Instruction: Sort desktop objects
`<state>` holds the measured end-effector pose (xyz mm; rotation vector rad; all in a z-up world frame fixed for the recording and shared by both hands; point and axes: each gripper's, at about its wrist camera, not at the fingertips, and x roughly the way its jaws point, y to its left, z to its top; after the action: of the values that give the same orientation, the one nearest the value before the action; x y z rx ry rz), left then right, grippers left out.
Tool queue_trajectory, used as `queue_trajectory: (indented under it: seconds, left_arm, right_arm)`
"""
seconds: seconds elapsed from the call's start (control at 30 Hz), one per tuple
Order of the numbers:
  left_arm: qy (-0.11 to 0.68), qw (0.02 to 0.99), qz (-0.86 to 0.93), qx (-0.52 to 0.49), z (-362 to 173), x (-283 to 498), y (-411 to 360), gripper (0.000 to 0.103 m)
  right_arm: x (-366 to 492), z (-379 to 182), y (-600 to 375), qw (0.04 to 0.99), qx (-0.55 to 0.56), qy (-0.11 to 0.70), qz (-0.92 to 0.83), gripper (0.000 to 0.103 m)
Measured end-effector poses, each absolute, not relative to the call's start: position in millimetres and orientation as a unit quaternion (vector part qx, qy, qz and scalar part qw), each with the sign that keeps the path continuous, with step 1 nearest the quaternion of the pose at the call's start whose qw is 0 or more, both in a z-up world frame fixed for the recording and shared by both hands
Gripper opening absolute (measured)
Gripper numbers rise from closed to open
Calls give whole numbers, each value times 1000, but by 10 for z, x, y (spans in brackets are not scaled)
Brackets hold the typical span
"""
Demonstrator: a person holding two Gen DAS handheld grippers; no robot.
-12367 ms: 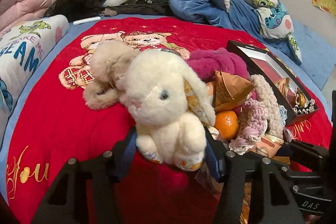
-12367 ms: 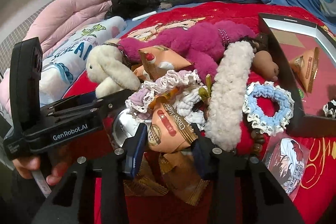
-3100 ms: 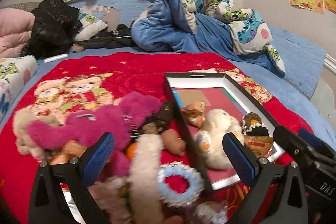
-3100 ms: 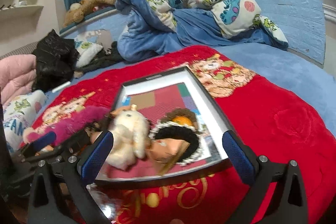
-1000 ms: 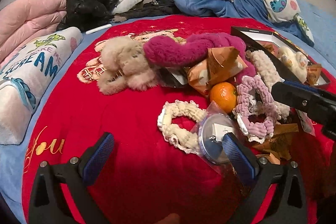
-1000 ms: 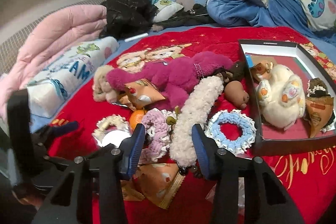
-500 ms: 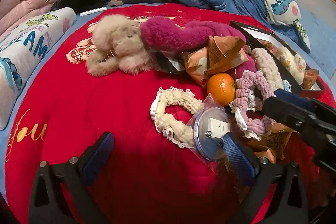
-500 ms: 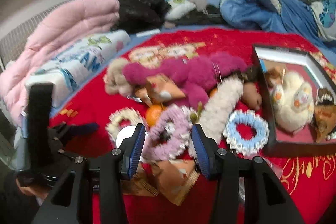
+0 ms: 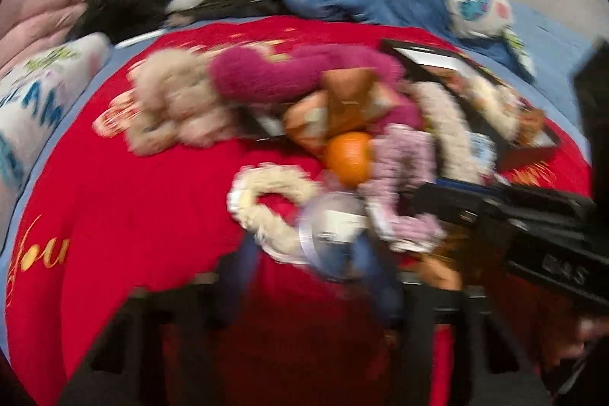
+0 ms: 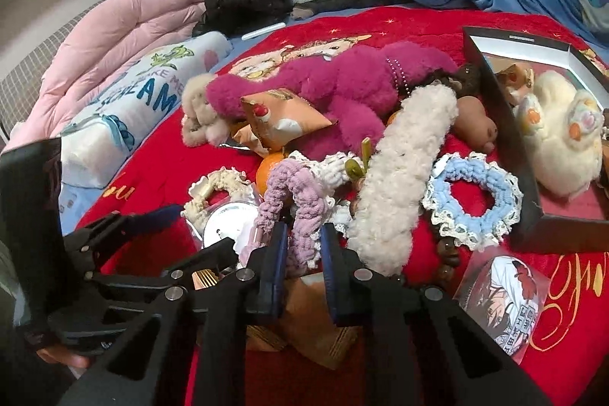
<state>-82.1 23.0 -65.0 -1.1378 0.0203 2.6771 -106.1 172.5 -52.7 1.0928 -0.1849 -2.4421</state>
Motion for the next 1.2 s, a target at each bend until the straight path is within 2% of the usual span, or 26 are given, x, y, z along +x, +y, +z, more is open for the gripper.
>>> queue_trajectory:
  seconds: [0.07, 0.13, 0.17, 0.23, 0.47, 0.5, 1.2]
  left_arm:
    - [20, 112, 920, -376, -633, -788, 269, 39]
    - [7, 115, 921, -372, -599, -774, 226, 26]
    - [-4, 120, 922, -369, -584, -769, 194, 25]
    - [-6, 115, 924, -364, -562, -744, 177, 15]
    - [4, 112, 931, -347, -514, -628, 146, 9]
    - [6, 106, 933, -343, -499, -617, 138, 4]
    - [18, 96, 949, -299, -241, -480, 190, 4]
  right_arm:
    - [-1050, -507, 1732, 229, 394, -69, -887, 16]
    - [-1034, -482, 1744, 232, 391, -71, -888, 16]
    - [-1032, -474, 1748, 233, 390, -71, -888, 16]
    - [-1024, -458, 1755, 233, 388, -73, -889, 16]
    - [-992, -381, 1801, 238, 377, -86, -891, 13]
    - [-990, -372, 1811, 237, 376, -87, -891, 13]
    - [-898, -216, 1940, 238, 348, -98, -901, 13]
